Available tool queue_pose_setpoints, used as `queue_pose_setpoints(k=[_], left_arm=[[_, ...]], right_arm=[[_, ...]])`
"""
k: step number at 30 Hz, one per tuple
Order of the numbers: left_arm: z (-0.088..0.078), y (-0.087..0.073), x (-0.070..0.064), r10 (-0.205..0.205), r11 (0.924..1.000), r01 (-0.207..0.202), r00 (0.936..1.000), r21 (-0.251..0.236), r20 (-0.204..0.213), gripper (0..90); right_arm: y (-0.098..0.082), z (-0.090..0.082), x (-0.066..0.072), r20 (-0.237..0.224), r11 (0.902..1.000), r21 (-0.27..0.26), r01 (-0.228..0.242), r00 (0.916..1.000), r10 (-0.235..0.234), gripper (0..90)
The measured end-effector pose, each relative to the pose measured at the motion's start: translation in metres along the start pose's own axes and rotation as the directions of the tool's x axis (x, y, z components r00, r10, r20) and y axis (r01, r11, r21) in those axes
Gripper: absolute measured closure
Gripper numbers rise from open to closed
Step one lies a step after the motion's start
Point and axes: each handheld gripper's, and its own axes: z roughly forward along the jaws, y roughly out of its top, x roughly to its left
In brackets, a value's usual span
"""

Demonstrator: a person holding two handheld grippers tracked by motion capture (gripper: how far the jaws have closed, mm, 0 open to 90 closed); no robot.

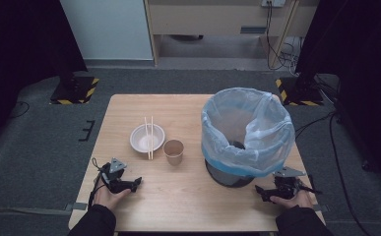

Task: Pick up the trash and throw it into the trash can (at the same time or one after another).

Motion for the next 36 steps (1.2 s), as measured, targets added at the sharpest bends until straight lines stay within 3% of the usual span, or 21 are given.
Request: queue_pose_setpoints(k=[2, 4, 11, 18, 23, 27, 28, 31, 36], left_arm=[[-0.005, 0.001, 0.001, -0.064, 0.9979, 0.064, 0.9975, 0.008, 0.030, 12.7], [-0.010, 0.002, 0.000, -0.094, 0.9955, 0.094, 0.9948, 0.013, 0.038, 16.2], [-0.033, 0.007, 0.001, -0.109, 0.9922, 0.108, 0.9940, -0.063, -0.014, 15.9], [-0.049, 0.015, -0.002, -0.140, 0.9818, 0.138, 0.9902, -0.131, -0.007, 15.8], [-0.065, 0.029, -0.006, -0.148, 0.9620, 0.145, 0.9889, -0.231, 0.003, 16.0], [-0.073, 0.037, -0.004, -0.157, 0.9486, 0.150, 0.9875, -0.278, -0.002, 16.8], [-0.076, 0.040, -0.004, -0.169, 0.9403, 0.161, 0.9857, -0.300, 0.001, 16.8], [-0.080, 0.047, -0.003, -0.179, 0.9263, 0.174, 0.9837, -0.334, 0.015, 18.2], [-0.084, 0.062, -0.006, -0.167, 0.9072, 0.165, 0.9856, -0.387, 0.028, 19.9]], right_arm=[[-0.001, -0.001, 0.001, -0.002, 0.9999, 0.003, -0.013, 0.9999, 0.013, 0.9], [-0.001, -0.001, 0.000, -0.001, 1.0000, -0.001, 0.001, 1.0000, -0.001, 0.9], [-0.002, -0.002, 0.000, -0.004, 1.0000, -0.001, 0.001, 1.0000, -0.001, 0.9], [-0.002, -0.002, 0.000, -0.004, 1.0000, -0.001, 0.001, 1.0000, -0.001, 0.9], [-0.002, -0.001, 0.000, -0.004, 1.0000, -0.001, 0.002, 1.0000, -0.002, 0.9], [-0.002, -0.001, 0.000, -0.004, 1.0000, -0.001, 0.002, 1.0000, -0.002, 0.9], [-0.002, -0.001, 0.000, -0.004, 1.0000, -0.001, 0.002, 1.0000, -0.002, 0.8], [-0.002, -0.001, 0.000, -0.004, 1.0000, -0.001, 0.002, 1.0000, -0.002, 0.8], [-0.002, -0.001, 0.000, -0.004, 1.0000, -0.001, 0.002, 1.0000, -0.002, 0.8]])
